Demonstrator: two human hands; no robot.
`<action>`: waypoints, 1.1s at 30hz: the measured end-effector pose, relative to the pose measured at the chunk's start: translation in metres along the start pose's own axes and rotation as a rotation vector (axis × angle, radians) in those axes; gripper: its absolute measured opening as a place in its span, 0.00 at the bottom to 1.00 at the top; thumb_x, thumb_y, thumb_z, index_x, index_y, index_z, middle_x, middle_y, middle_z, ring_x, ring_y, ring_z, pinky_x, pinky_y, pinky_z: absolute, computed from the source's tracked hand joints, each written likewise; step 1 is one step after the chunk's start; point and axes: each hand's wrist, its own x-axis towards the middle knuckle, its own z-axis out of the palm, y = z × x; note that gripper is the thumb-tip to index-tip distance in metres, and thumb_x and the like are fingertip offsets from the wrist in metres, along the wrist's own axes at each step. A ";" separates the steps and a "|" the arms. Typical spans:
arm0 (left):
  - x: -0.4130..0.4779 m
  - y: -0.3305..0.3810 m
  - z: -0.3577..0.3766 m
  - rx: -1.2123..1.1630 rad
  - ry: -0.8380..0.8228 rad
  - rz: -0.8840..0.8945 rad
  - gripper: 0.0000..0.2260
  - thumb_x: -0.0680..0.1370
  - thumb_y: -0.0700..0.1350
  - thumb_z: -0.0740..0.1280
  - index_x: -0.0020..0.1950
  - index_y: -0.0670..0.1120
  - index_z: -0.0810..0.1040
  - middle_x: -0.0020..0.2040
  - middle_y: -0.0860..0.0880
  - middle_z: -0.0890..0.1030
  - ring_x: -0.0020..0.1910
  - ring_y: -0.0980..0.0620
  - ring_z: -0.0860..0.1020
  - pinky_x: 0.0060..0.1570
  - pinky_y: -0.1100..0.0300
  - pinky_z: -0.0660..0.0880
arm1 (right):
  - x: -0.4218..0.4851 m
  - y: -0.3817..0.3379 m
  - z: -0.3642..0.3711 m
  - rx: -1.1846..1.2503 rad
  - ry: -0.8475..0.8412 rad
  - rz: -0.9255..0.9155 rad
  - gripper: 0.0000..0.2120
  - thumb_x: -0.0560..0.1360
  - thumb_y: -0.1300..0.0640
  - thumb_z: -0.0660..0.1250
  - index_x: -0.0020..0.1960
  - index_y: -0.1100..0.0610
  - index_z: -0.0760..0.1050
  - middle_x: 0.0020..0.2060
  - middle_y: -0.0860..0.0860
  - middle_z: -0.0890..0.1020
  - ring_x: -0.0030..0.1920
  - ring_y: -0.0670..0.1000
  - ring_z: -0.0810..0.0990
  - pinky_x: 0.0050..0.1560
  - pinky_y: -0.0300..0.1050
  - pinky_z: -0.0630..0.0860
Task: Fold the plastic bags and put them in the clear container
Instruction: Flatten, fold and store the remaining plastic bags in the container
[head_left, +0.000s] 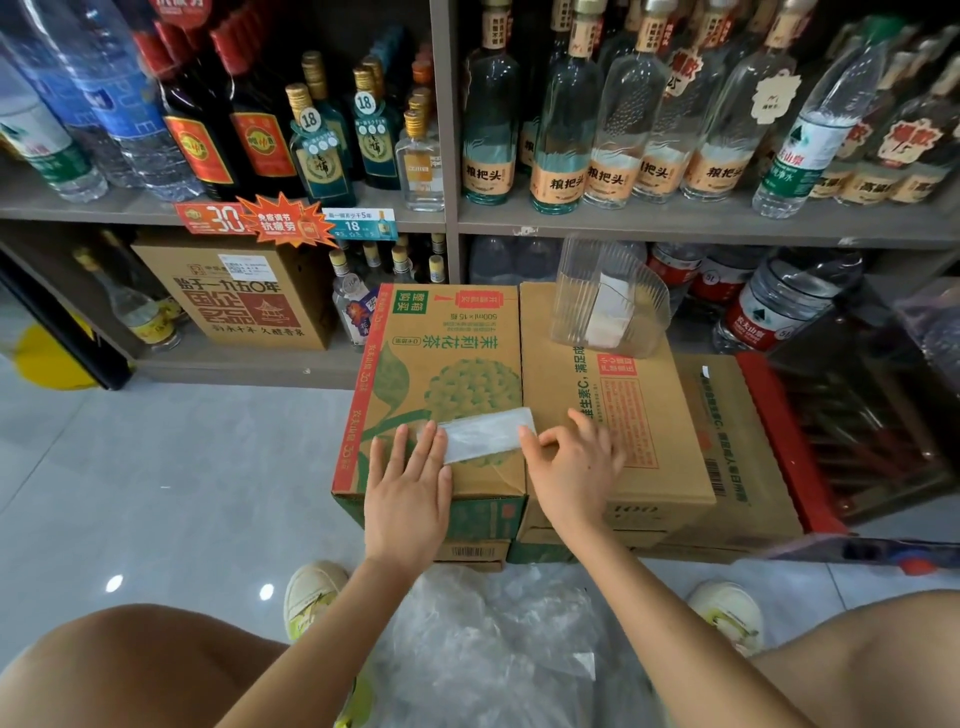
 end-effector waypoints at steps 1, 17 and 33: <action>-0.002 0.004 0.002 -0.007 -0.005 -0.029 0.25 0.83 0.51 0.44 0.71 0.42 0.71 0.69 0.46 0.74 0.70 0.39 0.69 0.71 0.43 0.53 | 0.001 -0.004 0.001 0.002 -0.006 0.031 0.18 0.73 0.38 0.64 0.41 0.52 0.83 0.65 0.53 0.76 0.66 0.57 0.70 0.68 0.59 0.56; 0.014 0.018 -0.033 -0.580 0.212 -0.270 0.19 0.80 0.48 0.62 0.70 0.45 0.72 0.71 0.47 0.72 0.69 0.43 0.70 0.63 0.50 0.70 | 0.027 -0.012 -0.038 0.723 -0.340 0.266 0.07 0.75 0.64 0.68 0.40 0.55 0.73 0.36 0.53 0.83 0.38 0.51 0.83 0.41 0.48 0.79; 0.065 0.025 -0.041 -1.381 -0.441 -0.503 0.14 0.72 0.32 0.72 0.57 0.36 0.79 0.44 0.44 0.83 0.37 0.52 0.81 0.33 0.63 0.76 | 0.067 -0.008 -0.047 0.809 -0.662 0.252 0.08 0.75 0.63 0.69 0.53 0.61 0.74 0.43 0.56 0.82 0.37 0.49 0.81 0.31 0.41 0.79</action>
